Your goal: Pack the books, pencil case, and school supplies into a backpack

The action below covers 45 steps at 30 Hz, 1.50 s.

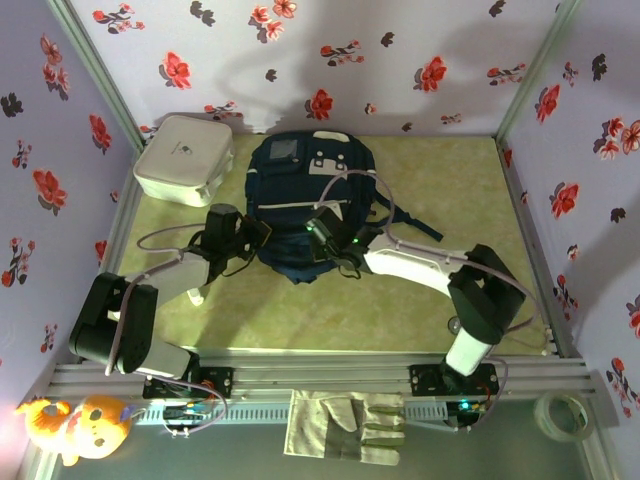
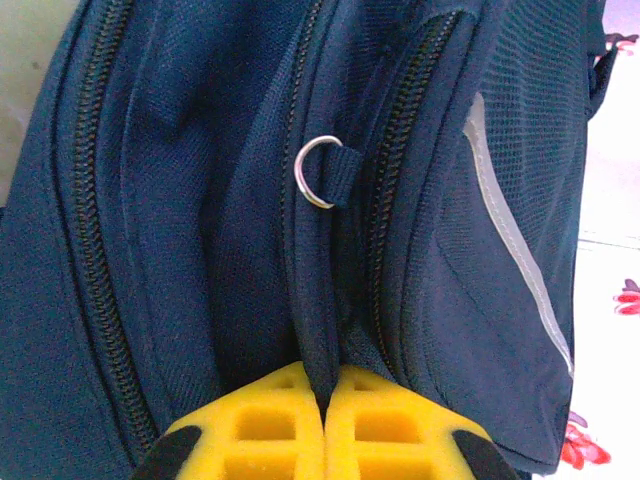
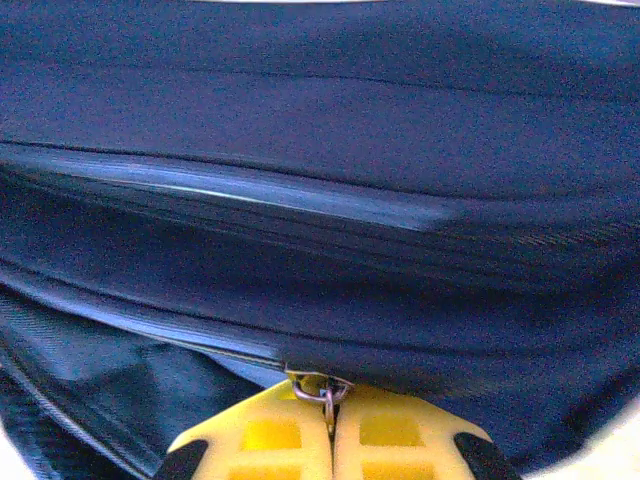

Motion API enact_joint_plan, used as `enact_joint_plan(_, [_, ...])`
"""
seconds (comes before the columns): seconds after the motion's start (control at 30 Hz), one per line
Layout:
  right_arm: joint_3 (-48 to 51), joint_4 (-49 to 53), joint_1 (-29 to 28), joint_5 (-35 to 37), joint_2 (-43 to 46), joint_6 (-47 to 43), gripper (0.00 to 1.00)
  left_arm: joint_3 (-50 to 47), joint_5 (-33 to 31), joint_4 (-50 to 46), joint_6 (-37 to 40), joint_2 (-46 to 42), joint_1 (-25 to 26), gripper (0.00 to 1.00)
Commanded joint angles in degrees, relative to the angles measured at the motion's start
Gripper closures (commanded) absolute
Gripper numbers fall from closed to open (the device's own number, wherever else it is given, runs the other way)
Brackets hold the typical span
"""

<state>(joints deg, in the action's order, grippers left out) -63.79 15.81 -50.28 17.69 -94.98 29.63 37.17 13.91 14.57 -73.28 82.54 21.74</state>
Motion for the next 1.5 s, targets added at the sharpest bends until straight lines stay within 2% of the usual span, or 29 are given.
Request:
enact_joint_plan(0.0, [3.56,3.13,4.67,9.51,5.06,2.93,1.00,1.60,-2.16,-1.98,3.95,-0.36,-0.47,1.00])
enact_joint_plan(0.17, [6.72,1.61,8.98,3.51,8.10,-0.21,1.00,2.19,-2.35,-5.27,7.16,-1.32,-0.48,1.00])
enact_joint_plan(0.33, [5.08,-0.19,8.33,-6.56,7.67,-6.56,1.00,4.47,-0.37,-10.35,10.38,-1.66,-0.99,1.00])
enact_joint_plan(0.43, [3.17,-1.81,5.32,-9.03,5.71,-8.40,1.00,5.71,-0.11,-14.76,12.00,-3.37,-1.33,0.75])
enact_joint_plan(0.5, [0.93,-2.33,3.46,-9.50,3.71,-8.97,1.00,5.77,-0.56,-17.26,12.67,-5.16,-1.83,0.64])
enact_joint_plan(0.57, [-1.37,-3.36,1.87,-10.50,1.46,-8.77,1.00,5.41,-1.58,-19.67,12.65,-7.31,-2.26,0.58])
enact_joint_plan(0.7, [-5.58,-6.17,-0.31,-13.56,-2.54,-7.50,1.00,3.92,-2.88,-21.65,10.44,-10.47,-2.54,0.52])
enact_joint_plan(0.83, [-9.50,-6.85,-2.50,-14.92,-5.78,-7.32,1.00,2.66,-0.48,-17.47,5.99,-11.60,-2.57,0.51])
enact_joint_plan(1.03, [-10.26,-7.55,-3.64,-16.28,-6.44,-6.74,1.00,3.77,1.18,-13.15,3.85,-8.87,-2.58,0.52])
enact_joint_plan(1.2, [-9.24,-7.72,-3.63,-15.71,-5.49,-6.59,1.00,1.73,2.61,-6.66,-0.73,-6.80,-2.56,0.60])
enact_joint_plan(1.47, [-10.04,-7.18,-3.60,-15.68,-5.81,-6.57,1.00,0.23,2.41,-4.38,-3.34,-5.20,-1.26,0.69])
